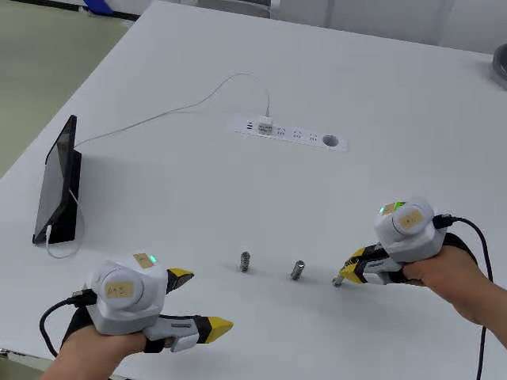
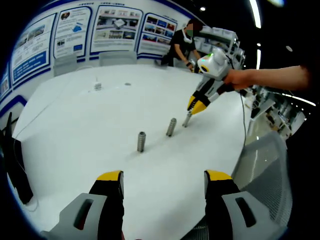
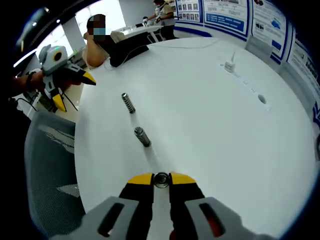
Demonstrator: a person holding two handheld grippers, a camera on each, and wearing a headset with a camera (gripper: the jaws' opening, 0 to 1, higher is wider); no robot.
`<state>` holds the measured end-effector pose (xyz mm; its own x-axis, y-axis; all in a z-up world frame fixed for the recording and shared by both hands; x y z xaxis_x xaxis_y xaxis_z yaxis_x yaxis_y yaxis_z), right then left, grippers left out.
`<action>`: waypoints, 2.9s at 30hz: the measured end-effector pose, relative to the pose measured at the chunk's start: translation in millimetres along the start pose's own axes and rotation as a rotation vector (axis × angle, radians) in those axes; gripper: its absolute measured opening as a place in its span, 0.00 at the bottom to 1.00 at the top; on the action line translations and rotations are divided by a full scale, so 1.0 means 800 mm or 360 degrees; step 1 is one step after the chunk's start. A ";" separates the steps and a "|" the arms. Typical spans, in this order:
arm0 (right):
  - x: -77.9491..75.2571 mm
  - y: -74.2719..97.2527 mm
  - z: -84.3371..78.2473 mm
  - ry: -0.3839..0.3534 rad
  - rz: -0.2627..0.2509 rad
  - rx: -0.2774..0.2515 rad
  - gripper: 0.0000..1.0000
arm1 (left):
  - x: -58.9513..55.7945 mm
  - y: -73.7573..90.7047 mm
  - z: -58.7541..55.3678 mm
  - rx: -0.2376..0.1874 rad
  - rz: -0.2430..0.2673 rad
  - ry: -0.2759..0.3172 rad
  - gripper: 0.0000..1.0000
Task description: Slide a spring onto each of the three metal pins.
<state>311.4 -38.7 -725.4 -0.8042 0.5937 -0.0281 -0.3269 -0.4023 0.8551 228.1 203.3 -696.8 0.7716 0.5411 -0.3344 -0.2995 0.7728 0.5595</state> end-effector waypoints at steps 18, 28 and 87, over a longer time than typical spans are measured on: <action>0.002 -0.007 -0.008 0.0006 -0.0038 -0.0025 0.13 | 0.003 0.003 -0.002 -0.0006 0.0013 0.0017 0.65; 0.006 -0.011 -0.009 0.0109 -0.0068 -0.0002 0.13 | 0.003 0.004 -0.003 -0.0005 0.0018 0.0020 0.65; 0.051 0.004 -0.087 -0.0870 -0.0275 -0.0358 0.57 | 0.005 0.008 -0.003 -0.0039 0.0053 0.0052 0.65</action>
<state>242.8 -64.2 -759.4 -0.3786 0.9110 0.1637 -0.5744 -0.3700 0.7302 227.5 211.2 -696.5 0.7425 0.5769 -0.3404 -0.3389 0.7619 0.5520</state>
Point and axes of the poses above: the centre of the closed fingertips' face, and the gripper's own axes: y roughly backward along the fingers, x roughly to its left, z roughly out of its top, the point moved 3 cm from there along y, roughly backward along the fingers, and after that the axes turned 10 degrees about -z, right-handed, at the moved point
